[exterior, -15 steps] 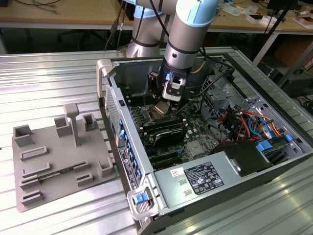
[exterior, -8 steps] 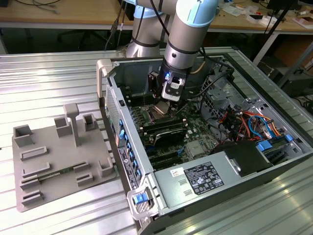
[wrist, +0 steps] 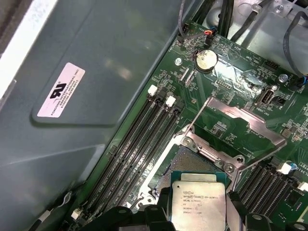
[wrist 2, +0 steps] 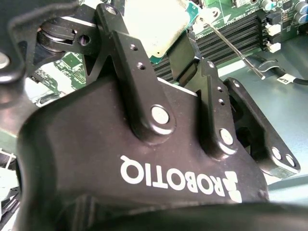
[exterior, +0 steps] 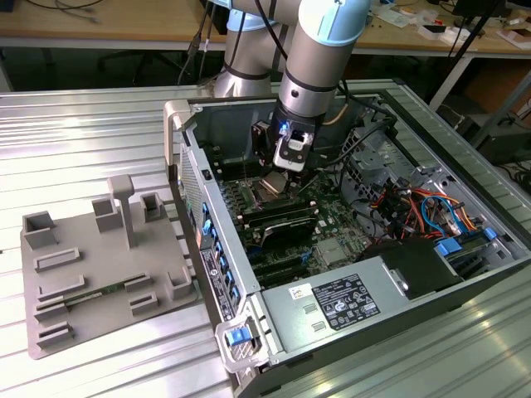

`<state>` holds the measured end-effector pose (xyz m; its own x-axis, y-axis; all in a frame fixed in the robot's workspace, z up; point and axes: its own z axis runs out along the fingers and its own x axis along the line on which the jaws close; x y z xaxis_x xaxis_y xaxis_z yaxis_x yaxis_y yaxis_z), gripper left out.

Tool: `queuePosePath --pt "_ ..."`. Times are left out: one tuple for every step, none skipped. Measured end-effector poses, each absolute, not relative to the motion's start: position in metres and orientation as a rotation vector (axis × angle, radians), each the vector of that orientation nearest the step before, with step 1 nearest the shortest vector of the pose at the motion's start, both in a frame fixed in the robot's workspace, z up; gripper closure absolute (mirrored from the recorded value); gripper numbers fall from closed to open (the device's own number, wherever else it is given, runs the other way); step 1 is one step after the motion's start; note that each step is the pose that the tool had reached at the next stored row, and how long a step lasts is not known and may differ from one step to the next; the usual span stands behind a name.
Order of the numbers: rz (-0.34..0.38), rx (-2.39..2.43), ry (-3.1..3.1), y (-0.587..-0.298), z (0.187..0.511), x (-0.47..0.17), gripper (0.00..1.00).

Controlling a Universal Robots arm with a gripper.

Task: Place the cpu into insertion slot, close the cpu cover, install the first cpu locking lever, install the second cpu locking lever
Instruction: 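Place the cpu into insertion slot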

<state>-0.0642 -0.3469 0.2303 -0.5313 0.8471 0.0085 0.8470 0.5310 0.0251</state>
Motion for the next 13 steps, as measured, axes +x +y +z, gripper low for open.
queuePosePath --pt "0.041 1.522 2.743 -0.3469 0.2303 -0.0641 0.45" --pt "0.041 1.524 2.741 -0.3469 0.2303 -0.0642 0.45" --pt "0.041 1.53 2.738 -0.3469 0.2303 -0.0642 0.45" --pt "0.041 1.537 2.734 -0.3469 0.2303 -0.0642 0.45" --pt "0.041 1.541 2.732 -0.3469 0.2302 -0.0642 0.45" --pt "0.041 1.545 2.729 -0.3469 0.2302 -0.0642 0.45" --pt "0.041 1.55 2.726 -0.3469 0.2303 -0.0642 0.45" --pt "0.041 1.553 2.725 -0.3469 0.2302 -0.0642 0.45" --pt "0.041 1.556 2.723 -0.3469 0.2302 -0.0642 0.45" --pt "0.041 1.564 2.719 -0.3469 0.2302 -0.0642 0.45" --pt "0.041 1.568 2.716 -0.3469 0.2302 -0.0642 0.45" --pt "0.041 1.57 2.715 -0.3469 0.2302 -0.0641 0.45" --pt "0.041 1.573 2.713 -0.3469 0.2302 -0.0642 0.45"
